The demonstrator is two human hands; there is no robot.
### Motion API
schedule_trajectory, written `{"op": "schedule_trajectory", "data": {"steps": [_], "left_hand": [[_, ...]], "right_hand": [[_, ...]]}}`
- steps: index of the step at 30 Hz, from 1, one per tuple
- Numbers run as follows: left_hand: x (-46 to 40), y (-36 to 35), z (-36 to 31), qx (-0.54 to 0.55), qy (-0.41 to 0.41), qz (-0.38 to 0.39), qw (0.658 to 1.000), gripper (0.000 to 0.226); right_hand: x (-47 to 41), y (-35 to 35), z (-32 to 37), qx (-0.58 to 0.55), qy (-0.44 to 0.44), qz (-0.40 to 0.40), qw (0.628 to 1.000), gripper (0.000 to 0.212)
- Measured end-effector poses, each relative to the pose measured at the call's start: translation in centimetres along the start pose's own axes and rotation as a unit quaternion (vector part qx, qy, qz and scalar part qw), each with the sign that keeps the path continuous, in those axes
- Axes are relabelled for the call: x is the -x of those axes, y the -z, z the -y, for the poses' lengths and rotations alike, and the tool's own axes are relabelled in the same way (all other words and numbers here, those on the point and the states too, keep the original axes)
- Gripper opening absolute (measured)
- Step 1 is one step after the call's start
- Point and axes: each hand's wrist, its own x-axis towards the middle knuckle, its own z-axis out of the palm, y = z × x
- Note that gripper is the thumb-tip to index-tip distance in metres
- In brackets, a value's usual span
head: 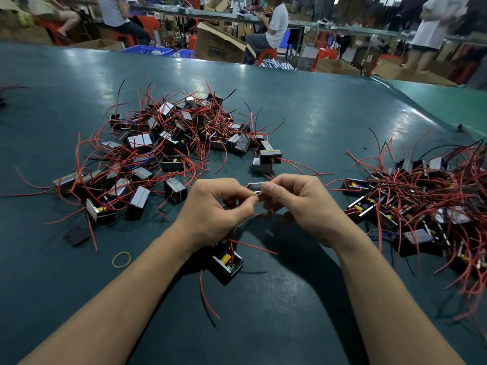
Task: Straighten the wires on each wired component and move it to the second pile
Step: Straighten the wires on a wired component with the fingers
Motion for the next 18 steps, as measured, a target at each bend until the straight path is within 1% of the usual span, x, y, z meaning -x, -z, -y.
{"op": "schedule_trajectory", "data": {"steps": [2,5,7,9,13,15,18], "left_hand": [[-0.04,0.04,0.04,0.02,0.015,0.002,1.0,0.009],[-0.21,0.11,0.14,0.055,0.043,-0.001,0.998,0.009],[-0.25,-0.03,0.14,0.059,0.05,-0.023,0.997,0.008],[-0.29,-0.12,0.2,0.055,0.053,-0.044,0.996,0.009],[-0.26,-0.1,0.34,0.079,0.066,-0.039,0.994,0.011],[-0.25,-0.09,0.31,0.095,0.075,-0.031,0.992,0.008],[-0.25,-0.16,0.32,0.092,0.075,-0.025,0.993,0.007]], "right_hand": [[0.02,-0.2,0.12,0.021,0.033,-0.008,0.999,0.017],[0.01,-0.37,0.24,0.015,0.066,-0.036,0.997,0.015],[0.0,-0.32,0.21,0.0,0.057,-0.06,0.997,0.014],[-0.03,-0.44,0.11,-0.009,0.038,-0.061,0.997,0.012],[-0.09,-0.81,-0.12,0.011,0.041,-0.069,0.997,0.004],[-0.07,-0.73,0.0,-0.022,0.047,-0.077,0.996,0.004],[0.02,-0.73,0.3,-0.077,0.021,-0.059,0.995,0.001]]}}
